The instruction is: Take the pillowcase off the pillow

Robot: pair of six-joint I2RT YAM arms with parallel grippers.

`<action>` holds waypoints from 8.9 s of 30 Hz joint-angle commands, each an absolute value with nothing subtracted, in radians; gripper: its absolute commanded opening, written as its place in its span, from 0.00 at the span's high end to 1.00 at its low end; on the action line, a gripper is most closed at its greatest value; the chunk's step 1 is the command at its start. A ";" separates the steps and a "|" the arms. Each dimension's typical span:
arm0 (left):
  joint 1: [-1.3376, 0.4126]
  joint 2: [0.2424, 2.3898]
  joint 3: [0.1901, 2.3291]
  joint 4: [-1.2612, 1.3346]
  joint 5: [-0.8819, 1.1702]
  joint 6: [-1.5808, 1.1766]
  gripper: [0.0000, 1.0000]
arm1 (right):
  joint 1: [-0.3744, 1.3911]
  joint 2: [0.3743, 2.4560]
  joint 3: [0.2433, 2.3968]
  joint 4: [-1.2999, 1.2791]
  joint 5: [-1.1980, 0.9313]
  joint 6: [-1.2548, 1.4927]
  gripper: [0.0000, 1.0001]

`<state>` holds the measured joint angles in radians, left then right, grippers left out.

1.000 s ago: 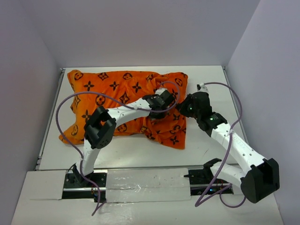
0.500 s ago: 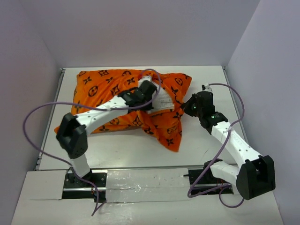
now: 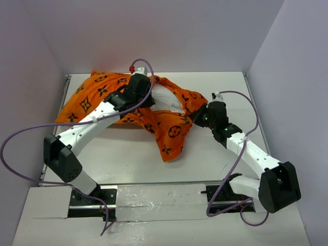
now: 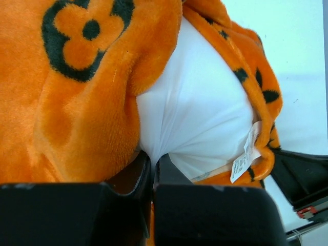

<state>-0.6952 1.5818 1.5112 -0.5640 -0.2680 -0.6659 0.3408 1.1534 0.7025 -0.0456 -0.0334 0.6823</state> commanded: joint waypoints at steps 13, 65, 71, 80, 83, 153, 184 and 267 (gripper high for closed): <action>-0.658 1.680 1.597 -0.295 -0.448 -0.693 1.00 | 0.570 0.833 0.755 -0.308 0.183 0.491 0.16; -0.058 1.387 1.651 -0.305 -0.422 -0.641 1.00 | 0.101 1.669 0.945 -0.204 0.210 0.773 1.00; -0.015 1.327 1.589 -0.243 -0.173 -0.559 1.00 | 0.097 1.752 1.046 -0.280 0.232 0.739 1.00; -0.277 1.278 1.321 -0.141 0.055 -0.407 1.00 | 0.362 1.524 0.968 -0.112 0.105 0.388 0.82; -0.305 1.263 1.267 -0.132 0.014 -0.422 1.00 | 0.364 1.410 0.947 -0.155 0.006 0.356 0.48; -0.436 1.083 1.184 -0.264 -0.165 -0.373 1.00 | 0.434 1.519 0.861 -0.161 -0.023 0.504 1.00; -1.011 1.759 1.736 -0.932 -0.425 -0.538 0.01 | 0.250 1.115 0.744 -0.423 0.112 0.647 0.00; -0.948 1.118 1.539 -0.883 -0.667 -0.334 1.00 | 0.123 1.954 1.742 -0.304 0.603 0.598 1.00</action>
